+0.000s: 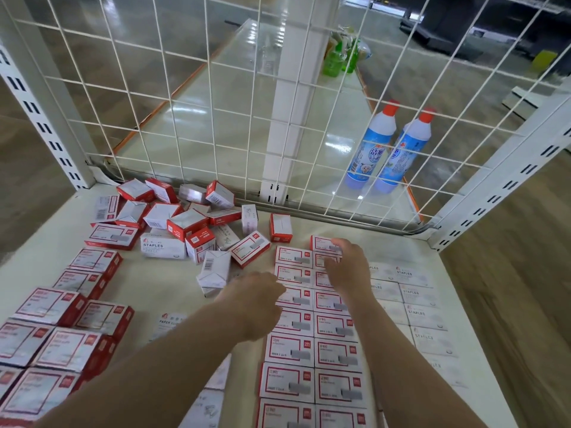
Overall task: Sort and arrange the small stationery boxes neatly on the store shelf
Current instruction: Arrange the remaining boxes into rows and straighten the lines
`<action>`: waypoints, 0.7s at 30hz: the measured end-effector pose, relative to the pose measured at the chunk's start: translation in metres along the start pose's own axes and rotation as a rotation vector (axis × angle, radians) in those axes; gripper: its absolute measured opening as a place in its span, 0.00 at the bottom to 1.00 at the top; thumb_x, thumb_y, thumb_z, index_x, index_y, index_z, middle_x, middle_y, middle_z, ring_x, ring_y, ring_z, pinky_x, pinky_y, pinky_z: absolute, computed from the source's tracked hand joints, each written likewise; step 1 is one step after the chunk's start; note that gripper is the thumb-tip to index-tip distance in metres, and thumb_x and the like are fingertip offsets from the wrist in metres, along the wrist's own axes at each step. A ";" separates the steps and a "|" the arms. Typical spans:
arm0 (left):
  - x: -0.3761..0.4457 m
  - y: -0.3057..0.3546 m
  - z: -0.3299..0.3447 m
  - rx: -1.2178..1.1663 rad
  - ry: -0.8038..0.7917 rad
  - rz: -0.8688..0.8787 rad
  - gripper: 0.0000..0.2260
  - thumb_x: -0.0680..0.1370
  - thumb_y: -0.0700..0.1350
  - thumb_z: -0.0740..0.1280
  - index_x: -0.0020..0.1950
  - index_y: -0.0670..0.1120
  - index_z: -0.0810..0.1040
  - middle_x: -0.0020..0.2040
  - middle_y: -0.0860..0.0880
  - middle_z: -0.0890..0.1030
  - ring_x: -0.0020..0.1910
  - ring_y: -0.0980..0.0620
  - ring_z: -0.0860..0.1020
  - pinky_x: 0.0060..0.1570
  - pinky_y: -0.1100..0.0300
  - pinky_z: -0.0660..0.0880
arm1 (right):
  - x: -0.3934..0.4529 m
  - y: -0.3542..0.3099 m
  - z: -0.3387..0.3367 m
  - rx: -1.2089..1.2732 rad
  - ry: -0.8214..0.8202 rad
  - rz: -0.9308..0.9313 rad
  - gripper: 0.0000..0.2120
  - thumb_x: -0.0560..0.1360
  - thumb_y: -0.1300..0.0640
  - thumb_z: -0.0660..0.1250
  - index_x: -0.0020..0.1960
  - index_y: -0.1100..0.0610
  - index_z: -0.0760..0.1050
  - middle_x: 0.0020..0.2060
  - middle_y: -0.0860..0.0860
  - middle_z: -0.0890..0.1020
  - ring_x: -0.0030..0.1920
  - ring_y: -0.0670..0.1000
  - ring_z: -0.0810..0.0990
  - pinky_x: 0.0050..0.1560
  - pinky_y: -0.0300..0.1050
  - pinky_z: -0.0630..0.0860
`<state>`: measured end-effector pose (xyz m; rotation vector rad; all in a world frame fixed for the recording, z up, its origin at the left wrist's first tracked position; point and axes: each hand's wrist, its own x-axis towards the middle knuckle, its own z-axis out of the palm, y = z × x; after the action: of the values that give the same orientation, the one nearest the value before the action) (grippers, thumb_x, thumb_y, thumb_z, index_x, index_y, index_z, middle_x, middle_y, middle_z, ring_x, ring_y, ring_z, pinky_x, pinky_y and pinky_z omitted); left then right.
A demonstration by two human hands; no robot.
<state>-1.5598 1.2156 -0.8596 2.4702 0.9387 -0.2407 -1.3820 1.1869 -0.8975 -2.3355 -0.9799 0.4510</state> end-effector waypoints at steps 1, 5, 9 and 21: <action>-0.006 -0.003 -0.005 -0.030 0.012 -0.008 0.15 0.79 0.49 0.60 0.65 0.52 0.73 0.63 0.54 0.74 0.61 0.52 0.72 0.57 0.60 0.71 | -0.005 -0.004 0.000 0.009 0.004 -0.005 0.19 0.76 0.59 0.61 0.67 0.53 0.69 0.63 0.51 0.73 0.60 0.50 0.73 0.54 0.38 0.66; -0.032 -0.025 -0.030 0.022 0.080 -0.053 0.16 0.80 0.48 0.58 0.68 0.53 0.69 0.67 0.53 0.70 0.65 0.53 0.69 0.61 0.59 0.69 | -0.027 -0.029 0.008 0.092 -0.038 -0.030 0.18 0.76 0.61 0.62 0.65 0.53 0.70 0.62 0.49 0.75 0.61 0.48 0.73 0.60 0.41 0.69; -0.057 -0.057 -0.056 0.071 0.107 -0.103 0.16 0.80 0.48 0.58 0.68 0.54 0.69 0.67 0.52 0.71 0.62 0.53 0.71 0.57 0.60 0.72 | -0.054 -0.049 0.027 0.149 -0.085 -0.028 0.16 0.75 0.63 0.63 0.62 0.54 0.72 0.56 0.49 0.76 0.58 0.50 0.75 0.59 0.43 0.71; -0.099 -0.126 -0.072 0.010 0.135 -0.167 0.16 0.81 0.50 0.57 0.68 0.54 0.68 0.68 0.54 0.70 0.65 0.54 0.70 0.64 0.59 0.68 | -0.100 -0.107 0.071 0.214 -0.182 -0.018 0.13 0.71 0.53 0.71 0.51 0.50 0.69 0.43 0.42 0.75 0.47 0.45 0.77 0.46 0.37 0.73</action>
<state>-1.7174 1.2760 -0.8120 2.4439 1.2048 -0.1360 -1.5432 1.2013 -0.8789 -2.1206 -0.9823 0.7346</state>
